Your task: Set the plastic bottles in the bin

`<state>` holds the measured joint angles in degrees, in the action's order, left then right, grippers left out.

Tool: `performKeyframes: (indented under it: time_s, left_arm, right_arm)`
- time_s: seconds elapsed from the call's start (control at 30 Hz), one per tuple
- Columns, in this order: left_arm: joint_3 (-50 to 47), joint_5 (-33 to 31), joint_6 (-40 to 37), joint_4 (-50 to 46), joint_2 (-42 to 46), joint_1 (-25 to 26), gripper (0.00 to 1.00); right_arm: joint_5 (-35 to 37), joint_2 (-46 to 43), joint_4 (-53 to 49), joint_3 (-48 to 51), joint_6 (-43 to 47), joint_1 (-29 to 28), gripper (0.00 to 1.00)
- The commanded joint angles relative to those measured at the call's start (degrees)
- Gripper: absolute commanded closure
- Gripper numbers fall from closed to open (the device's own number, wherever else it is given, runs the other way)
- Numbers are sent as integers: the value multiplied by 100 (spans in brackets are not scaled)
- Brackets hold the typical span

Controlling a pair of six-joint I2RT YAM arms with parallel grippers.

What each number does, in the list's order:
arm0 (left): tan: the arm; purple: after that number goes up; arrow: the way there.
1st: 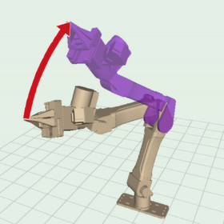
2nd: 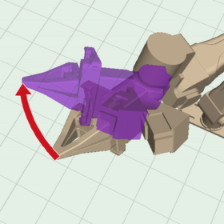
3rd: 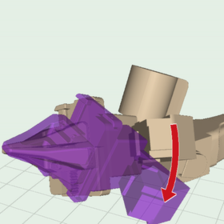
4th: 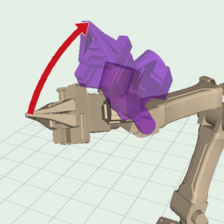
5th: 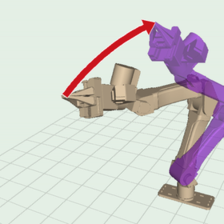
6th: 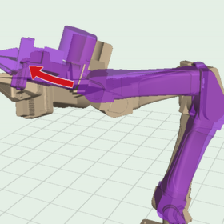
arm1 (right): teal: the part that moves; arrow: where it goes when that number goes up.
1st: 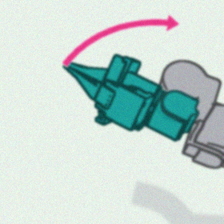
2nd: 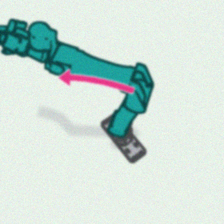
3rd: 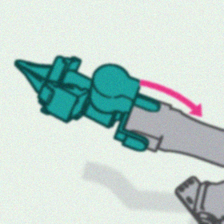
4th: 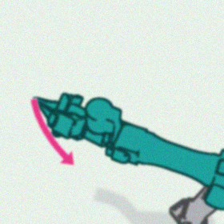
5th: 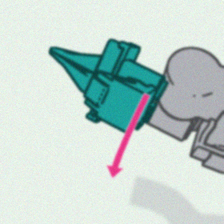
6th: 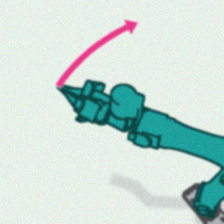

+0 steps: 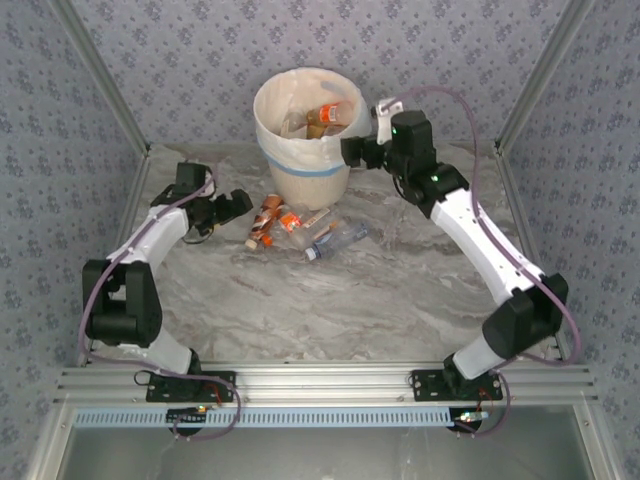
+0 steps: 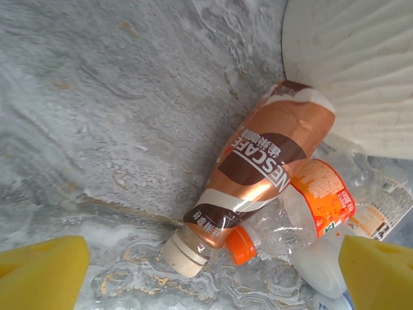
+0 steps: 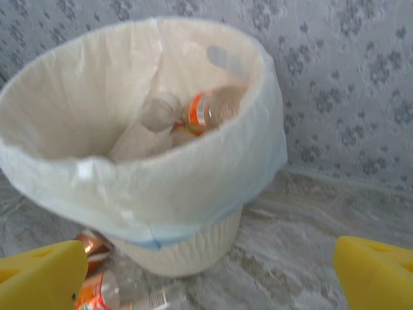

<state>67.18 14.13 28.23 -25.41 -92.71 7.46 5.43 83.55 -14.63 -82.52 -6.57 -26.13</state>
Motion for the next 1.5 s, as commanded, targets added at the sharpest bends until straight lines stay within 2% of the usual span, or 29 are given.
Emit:
performKeyframes:
  time_s: [0.0,0.1,0.27,0.5,0.6,0.8,0.9,1.13,1.27,1.47]
  left_arm:
    - [334,4,-435,96,-267,172,1]
    - [558,94,-678,120,-576,325,1]
    - [877,-240,-816,193,-1059,543,0]
    - [1394,-454,-806,190,-1749,668,7]
    - [1528,-251,-884,395,-2025,669,8]
    - [1933,-145,-971,223,-2616,695,14]
    - [1847,-141,-941,308,-2697,704,16]
    - [1652,-307,-1000,302,-2598,704,34]
    - [1507,-563,-1021,360,-2398,703,37]
    - [1356,-760,-1003,378,-2117,685,49]
  right_arm:
    - [364,-532,190,645,-576,62,0]
    - [659,-916,133,1256,-937,129,0]
    - [1055,-1340,18,1889,-1273,263,0]
    - [1218,-1573,-158,1948,-1321,306,0]
    - [1249,-1627,-188,1976,-1330,315,0]
    - [1355,-1663,-309,1959,-1299,321,0]
    - [1381,-1666,-329,1958,-1279,319,0]
    - [1375,-1644,-344,1942,-1285,328,0]
    - [1373,-1640,-364,1947,-1321,328,0]
    - [1331,-1646,-350,1954,-1312,328,0]
